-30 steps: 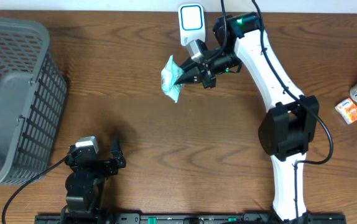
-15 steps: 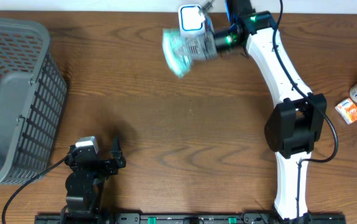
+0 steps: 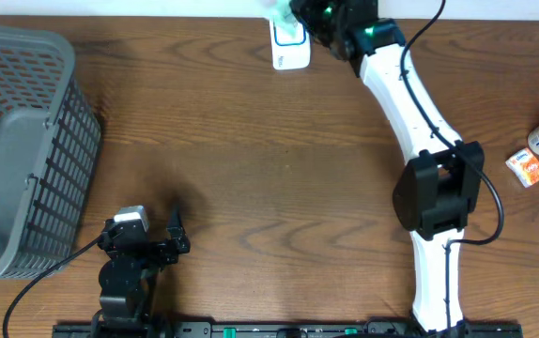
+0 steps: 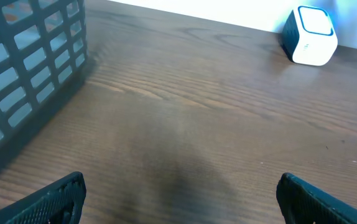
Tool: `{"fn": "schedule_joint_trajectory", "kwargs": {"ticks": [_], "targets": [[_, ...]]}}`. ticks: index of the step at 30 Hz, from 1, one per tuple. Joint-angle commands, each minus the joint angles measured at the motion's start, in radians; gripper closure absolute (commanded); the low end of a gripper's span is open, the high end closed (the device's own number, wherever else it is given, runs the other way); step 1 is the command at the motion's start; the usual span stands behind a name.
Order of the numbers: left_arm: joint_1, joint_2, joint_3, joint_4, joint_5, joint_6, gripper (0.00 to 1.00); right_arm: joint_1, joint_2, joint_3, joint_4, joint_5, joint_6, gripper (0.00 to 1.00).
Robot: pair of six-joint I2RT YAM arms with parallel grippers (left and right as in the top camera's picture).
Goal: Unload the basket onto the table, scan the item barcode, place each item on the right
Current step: 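Hold the tissue pack against the scanner face, then carry the tissue pack to the right table edge and release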
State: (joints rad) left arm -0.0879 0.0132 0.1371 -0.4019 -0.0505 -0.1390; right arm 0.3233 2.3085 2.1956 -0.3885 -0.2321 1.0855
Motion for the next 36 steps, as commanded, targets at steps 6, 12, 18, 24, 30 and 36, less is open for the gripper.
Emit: {"fn": "schedule_joint_trajectory", "kwargs": {"ticks": [6, 12, 18, 24, 30, 36], "targets": [[-0.003, -0.003, -0.013, -0.024, 0.006, -0.012, 0.02, 0.058, 0.163, 0.012, 0.037, 0.11, 0.393, 0.98], [-0.003, -0.003, -0.013, -0.024, 0.006, -0.012, 0.02, 0.056, 0.222, 0.012, 0.042, 0.122, 0.489, 0.98], [-0.003, -0.003, -0.013, -0.023, 0.006, -0.012, 0.02, 0.056, 0.224, 0.013, 0.045, 0.1, 0.493, 0.98], [-0.003, -0.003, -0.013, -0.023, 0.006, -0.012, 0.02, -0.029, 0.164, 0.036, -0.067, -0.068, 0.311, 0.98], [-0.003, -0.003, -0.013, -0.023, 0.006, -0.012, 0.02, -0.181, -0.042, 0.036, -0.648, 0.05, 0.083, 0.98], [-0.003, -0.003, -0.013, -0.024, 0.006, -0.012, 0.02, -0.423, -0.055, 0.009, -0.993, 0.289, -0.222, 0.98]]}}
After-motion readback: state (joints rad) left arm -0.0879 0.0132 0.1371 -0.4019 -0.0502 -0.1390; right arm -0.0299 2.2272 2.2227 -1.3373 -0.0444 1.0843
